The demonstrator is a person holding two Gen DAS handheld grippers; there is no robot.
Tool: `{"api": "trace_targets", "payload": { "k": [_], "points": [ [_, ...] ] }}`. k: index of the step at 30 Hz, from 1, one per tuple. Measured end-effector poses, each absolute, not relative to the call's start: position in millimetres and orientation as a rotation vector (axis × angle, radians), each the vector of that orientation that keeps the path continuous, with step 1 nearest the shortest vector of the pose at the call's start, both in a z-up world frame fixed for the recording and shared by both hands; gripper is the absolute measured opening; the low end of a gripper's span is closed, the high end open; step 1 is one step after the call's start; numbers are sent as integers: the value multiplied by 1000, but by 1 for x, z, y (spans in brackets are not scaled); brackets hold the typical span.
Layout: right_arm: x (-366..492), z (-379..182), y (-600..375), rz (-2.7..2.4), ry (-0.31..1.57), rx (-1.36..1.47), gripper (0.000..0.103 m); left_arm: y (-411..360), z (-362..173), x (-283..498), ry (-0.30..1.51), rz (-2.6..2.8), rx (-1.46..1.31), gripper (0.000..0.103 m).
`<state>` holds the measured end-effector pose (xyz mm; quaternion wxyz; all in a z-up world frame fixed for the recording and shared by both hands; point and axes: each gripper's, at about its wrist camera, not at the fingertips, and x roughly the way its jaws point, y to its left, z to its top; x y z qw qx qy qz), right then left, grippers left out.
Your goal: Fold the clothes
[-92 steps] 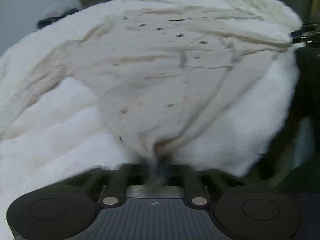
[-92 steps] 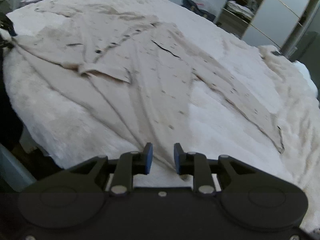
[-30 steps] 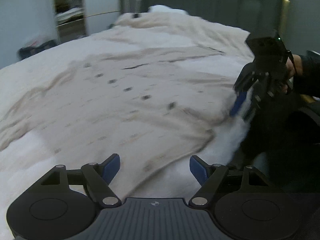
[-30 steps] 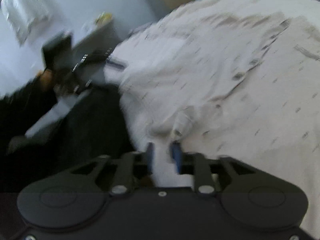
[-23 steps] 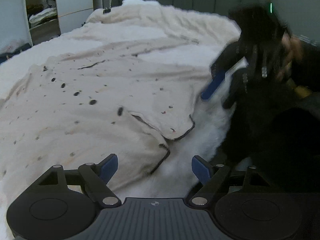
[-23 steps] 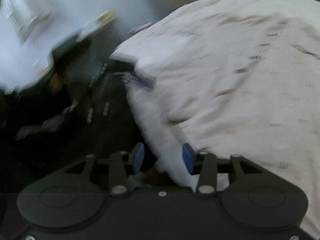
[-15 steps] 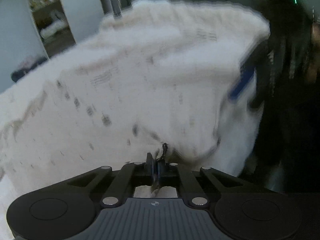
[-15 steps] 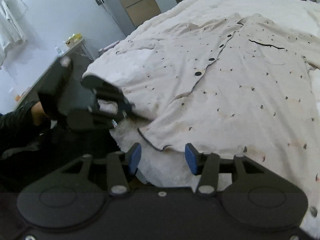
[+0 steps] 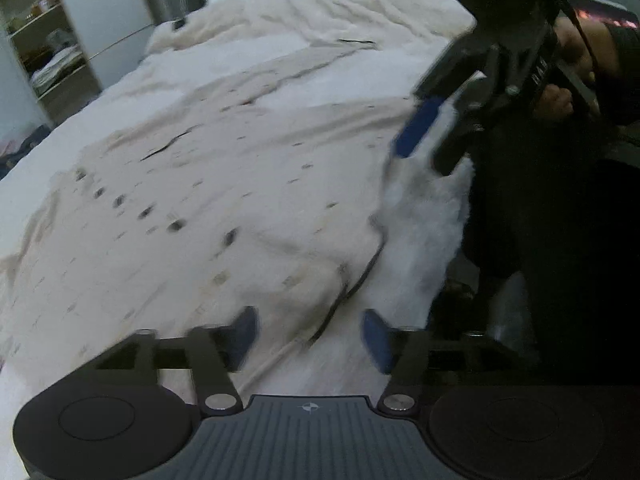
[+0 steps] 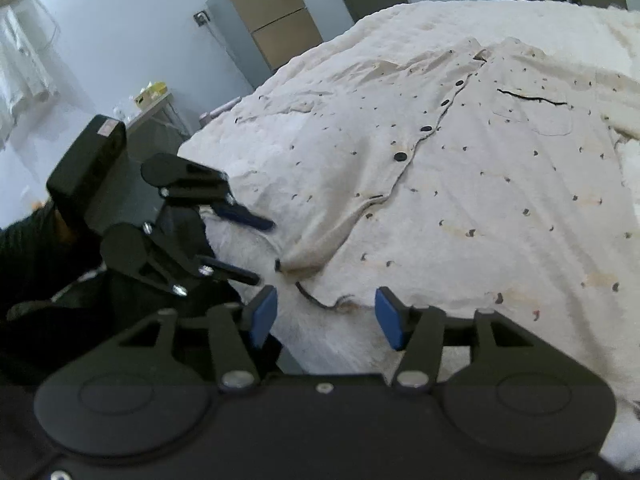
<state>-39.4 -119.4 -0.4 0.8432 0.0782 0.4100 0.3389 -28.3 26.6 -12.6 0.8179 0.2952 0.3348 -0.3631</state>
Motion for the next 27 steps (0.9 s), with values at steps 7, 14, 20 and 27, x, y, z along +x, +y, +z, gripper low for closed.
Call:
{"api": "trace_targets", "payload": {
  "k": [7,14,20,27],
  "points": [
    [-49,-4,-84,592,823,-278,56,64,-48,-34,633,-586,1075,82],
    [-57,-14,-49,586,788,-623,57,101,-58,-24,697,-517,1104,82],
    [-62,-19,-78,458,838,-674,58,145,-42,-23,752,-405,977,82],
    [-78,-15,-133,270,869,-595,58,168,-20,-23,784,-376,643,74]
  ]
}}
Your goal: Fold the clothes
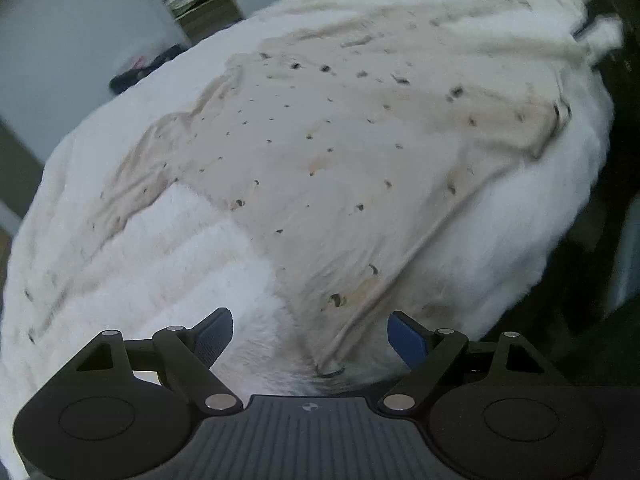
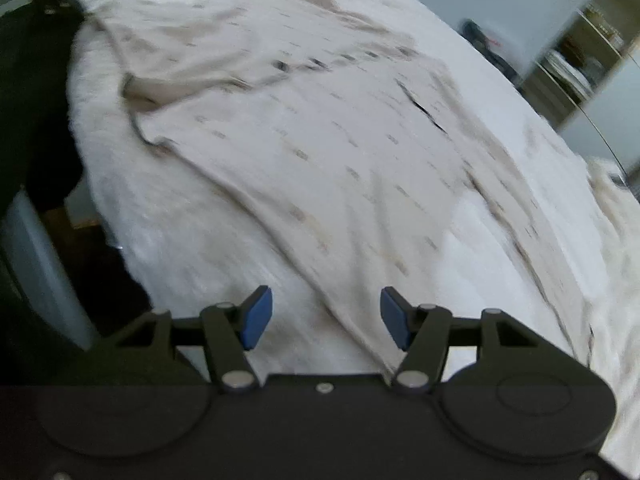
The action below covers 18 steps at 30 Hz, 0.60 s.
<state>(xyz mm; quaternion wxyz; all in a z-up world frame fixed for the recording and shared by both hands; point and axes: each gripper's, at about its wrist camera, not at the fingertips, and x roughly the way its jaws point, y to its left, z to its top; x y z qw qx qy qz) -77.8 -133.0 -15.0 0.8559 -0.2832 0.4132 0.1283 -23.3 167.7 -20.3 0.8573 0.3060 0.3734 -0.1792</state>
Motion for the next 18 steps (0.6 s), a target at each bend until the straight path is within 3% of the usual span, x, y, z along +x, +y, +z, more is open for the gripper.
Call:
{"api": "trace_targets", "payload": {
  "k": [5,11,14,15,16,17,18],
  "points": [
    [-93,-22,-137,247,827,-711,58,127,-47,-50,701,-393,1020,72],
    [-86,-45,-113,264,753,-875,58,108,-68,-48,629,-407,1123,71],
    [-71,-70,-101,274,713,-1039,55,104,-81,-37,574,-434,1190,53],
    [-66,-77,-98,275,695,-1092,51,103,-83,-34,561,-453,1205,36],
    [-63,-81,-95,281,680,-1124,39,104,-81,-33,565,-471,1203,23],
    [-60,-83,-93,292,669,-1150,10,104,-78,-32,569,-489,1201,19],
    [-58,-79,-90,316,645,-1179,0,106,-76,-30,572,-503,1198,18]
  ]
}}
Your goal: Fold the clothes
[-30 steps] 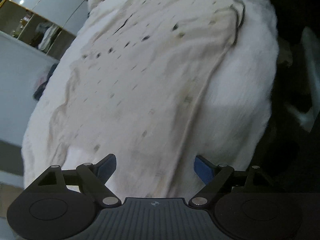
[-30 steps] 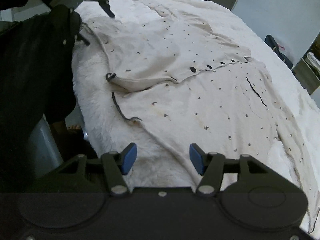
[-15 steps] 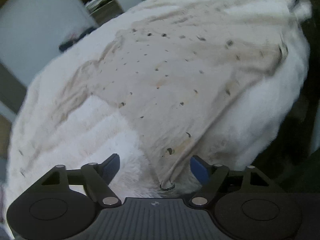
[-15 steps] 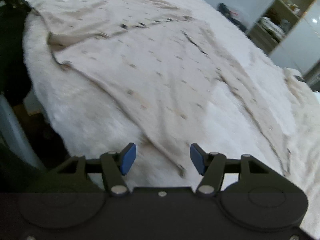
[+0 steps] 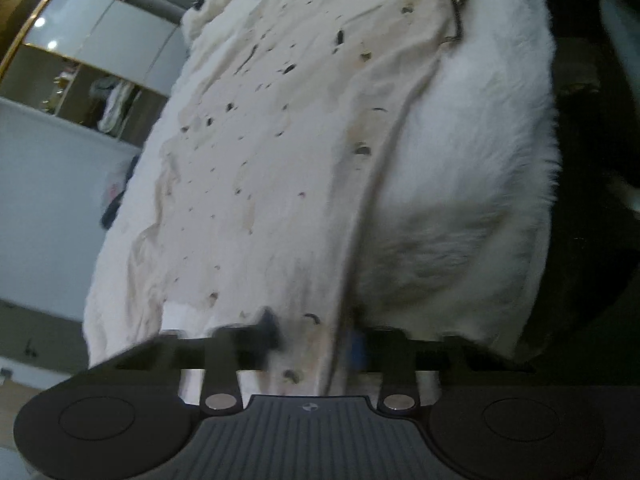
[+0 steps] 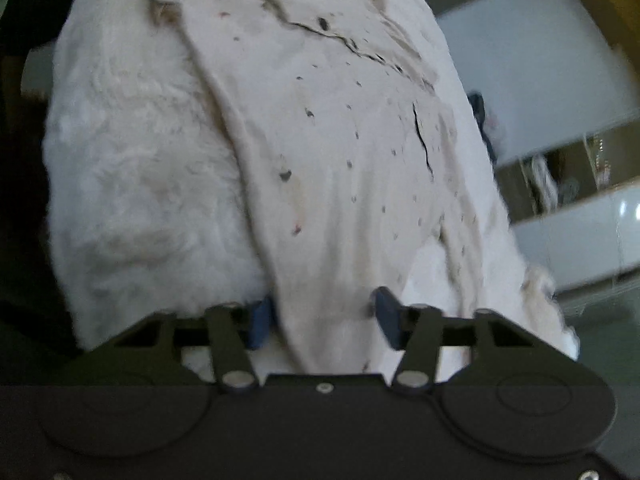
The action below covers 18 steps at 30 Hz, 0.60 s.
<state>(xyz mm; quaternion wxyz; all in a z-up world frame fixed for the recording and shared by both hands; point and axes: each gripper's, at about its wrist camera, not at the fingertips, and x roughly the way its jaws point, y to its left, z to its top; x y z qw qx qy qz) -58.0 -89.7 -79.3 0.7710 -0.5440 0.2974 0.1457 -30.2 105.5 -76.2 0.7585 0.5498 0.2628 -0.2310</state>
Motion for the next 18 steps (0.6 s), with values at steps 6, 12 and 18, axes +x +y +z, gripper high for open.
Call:
{"api": "trace_targets", "payload": {
  "k": [6,12,18],
  "points": [
    [-63,-43,-90,328,539,-1132,3,120,-49,-26,605,-506,1082,16],
    [-66,-38,-94,321,563,-1110,2,124,-35,-38,623,-525,1045,5],
    [-68,-22,-104,280,567,-1055,2,158,5,-30,622,-503,883,3]
  ]
}}
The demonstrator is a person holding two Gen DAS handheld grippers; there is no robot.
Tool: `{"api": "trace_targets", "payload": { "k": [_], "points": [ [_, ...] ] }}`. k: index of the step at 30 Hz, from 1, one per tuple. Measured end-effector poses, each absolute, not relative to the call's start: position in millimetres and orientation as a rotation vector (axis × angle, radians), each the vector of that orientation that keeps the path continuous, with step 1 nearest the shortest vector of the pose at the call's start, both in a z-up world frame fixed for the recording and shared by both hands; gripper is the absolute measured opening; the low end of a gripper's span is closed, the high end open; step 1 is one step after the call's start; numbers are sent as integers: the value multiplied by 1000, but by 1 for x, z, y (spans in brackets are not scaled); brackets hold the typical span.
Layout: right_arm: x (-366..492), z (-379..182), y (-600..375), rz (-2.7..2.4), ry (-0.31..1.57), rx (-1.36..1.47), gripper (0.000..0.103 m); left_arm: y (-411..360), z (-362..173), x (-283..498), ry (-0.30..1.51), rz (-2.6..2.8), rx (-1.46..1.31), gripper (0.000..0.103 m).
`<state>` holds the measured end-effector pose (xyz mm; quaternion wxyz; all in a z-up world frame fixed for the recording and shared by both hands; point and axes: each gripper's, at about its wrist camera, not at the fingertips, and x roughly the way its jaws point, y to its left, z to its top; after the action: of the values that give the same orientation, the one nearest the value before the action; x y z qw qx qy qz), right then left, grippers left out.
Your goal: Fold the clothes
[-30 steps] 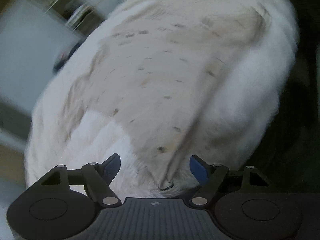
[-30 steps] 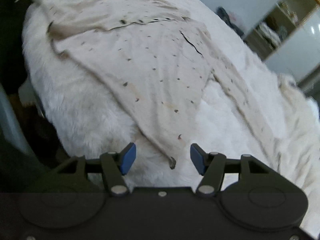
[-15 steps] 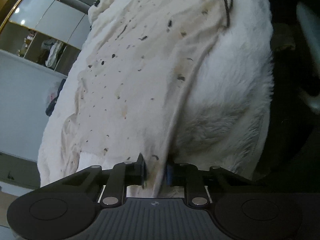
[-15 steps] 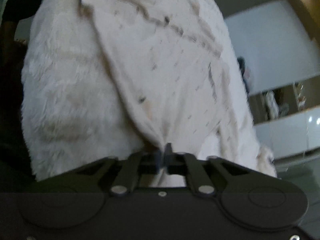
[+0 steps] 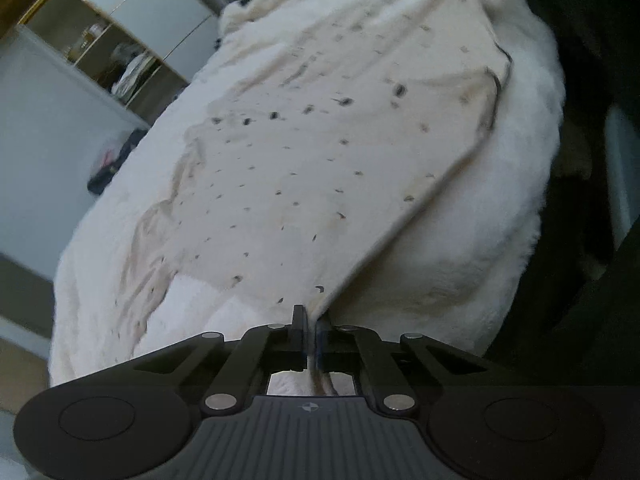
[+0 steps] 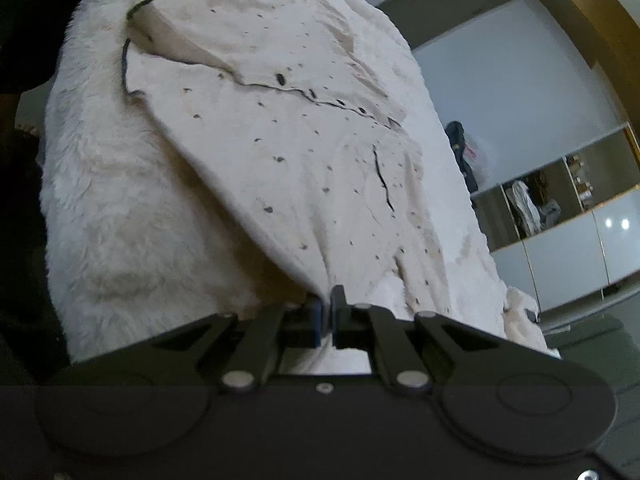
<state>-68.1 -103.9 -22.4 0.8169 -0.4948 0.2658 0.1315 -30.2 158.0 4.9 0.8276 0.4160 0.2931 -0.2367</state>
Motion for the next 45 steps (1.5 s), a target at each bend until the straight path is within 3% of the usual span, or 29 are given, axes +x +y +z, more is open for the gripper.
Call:
{"api": "trace_targets", "payload": {
  "k": [9,13,17,20,22,25,28,35,39,41,45],
  "points": [
    [-84,8,-115,306,599,-970,1,186,35,-33,667,-545,755,3],
    [-89,-16,-111,386,729,-1005,2,171,-6,-40,774,-571,911,6],
    [-96,-36,-116,413,867,-1041,13,167,-29,-49,870,-575,967,4],
    [-99,-17,-123,396,841,-958,34,163,-8,-56,851,-655,862,22],
    [-98,-3,-127,376,812,-884,40,153,12,-61,799,-723,754,61],
    [-87,16,-125,355,747,-720,43,112,28,-52,684,-815,488,65],
    [-63,22,-95,368,676,-525,47,71,16,-44,647,-835,407,76],
    [-22,-3,-48,399,730,-432,50,-38,-39,-37,688,-851,404,75],
    [-23,-5,-55,531,756,-275,51,-46,-18,-61,667,-973,473,75],
    [-22,-1,-65,573,729,-182,56,-40,-3,-54,659,-960,461,75],
    [6,8,-92,476,678,-86,57,-23,27,-23,657,-881,323,83]
  ]
}}
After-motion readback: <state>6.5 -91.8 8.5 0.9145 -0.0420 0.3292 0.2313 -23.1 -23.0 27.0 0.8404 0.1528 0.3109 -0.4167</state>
